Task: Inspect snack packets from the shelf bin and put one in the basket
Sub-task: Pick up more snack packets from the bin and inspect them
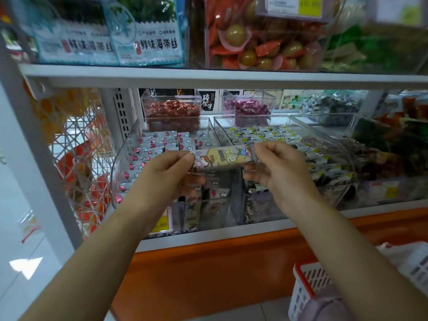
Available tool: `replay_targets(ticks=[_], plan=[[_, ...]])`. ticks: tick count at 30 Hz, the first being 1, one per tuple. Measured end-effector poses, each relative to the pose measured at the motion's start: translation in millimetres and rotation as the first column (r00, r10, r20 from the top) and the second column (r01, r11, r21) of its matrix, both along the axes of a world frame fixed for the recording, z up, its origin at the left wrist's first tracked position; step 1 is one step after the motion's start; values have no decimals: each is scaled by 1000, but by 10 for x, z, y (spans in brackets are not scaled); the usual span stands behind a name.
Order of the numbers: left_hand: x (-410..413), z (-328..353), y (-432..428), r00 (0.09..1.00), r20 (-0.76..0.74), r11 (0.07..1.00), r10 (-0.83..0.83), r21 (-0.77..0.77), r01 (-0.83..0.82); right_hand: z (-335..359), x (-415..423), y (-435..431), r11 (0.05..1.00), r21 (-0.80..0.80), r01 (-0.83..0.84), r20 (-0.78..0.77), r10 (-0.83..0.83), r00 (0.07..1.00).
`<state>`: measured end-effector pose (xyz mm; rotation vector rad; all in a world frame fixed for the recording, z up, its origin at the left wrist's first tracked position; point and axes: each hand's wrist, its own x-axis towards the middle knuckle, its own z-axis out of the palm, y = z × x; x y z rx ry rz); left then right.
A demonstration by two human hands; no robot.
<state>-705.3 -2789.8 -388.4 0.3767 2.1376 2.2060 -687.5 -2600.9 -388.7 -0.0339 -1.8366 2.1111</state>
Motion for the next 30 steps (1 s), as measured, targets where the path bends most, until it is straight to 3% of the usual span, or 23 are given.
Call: replay_targets(ticks=[8, 14, 16, 20, 25, 30], plan=[[-73, -8, -85, 990, 127, 983, 57, 164, -78, -7, -49, 39, 931, -303, -203, 86, 239, 967], [-81, 32, -110, 979, 190, 957, 76, 260, -125, -16, -53, 80, 905, -361, -227, 64, 267, 962], [-76, 35, -100, 977, 202, 952, 73, 279, -129, -45, -61, 68, 944, -273, -183, 37, 200, 979], [-64, 22, -89, 979, 202, 951, 12, 300, -73, -121, -77, 62, 994, 103, 23, -81, -14, 997], [-40, -7, -94, 995, 79, 982, -62, 183, 46, -125, -73, 38, 988, 141, 63, -111, -48, 993], [-33, -4, -82, 996, 50, 980, -80, 184, 70, -95, -27, -25, 989, 138, -50, -155, 71, 985]])
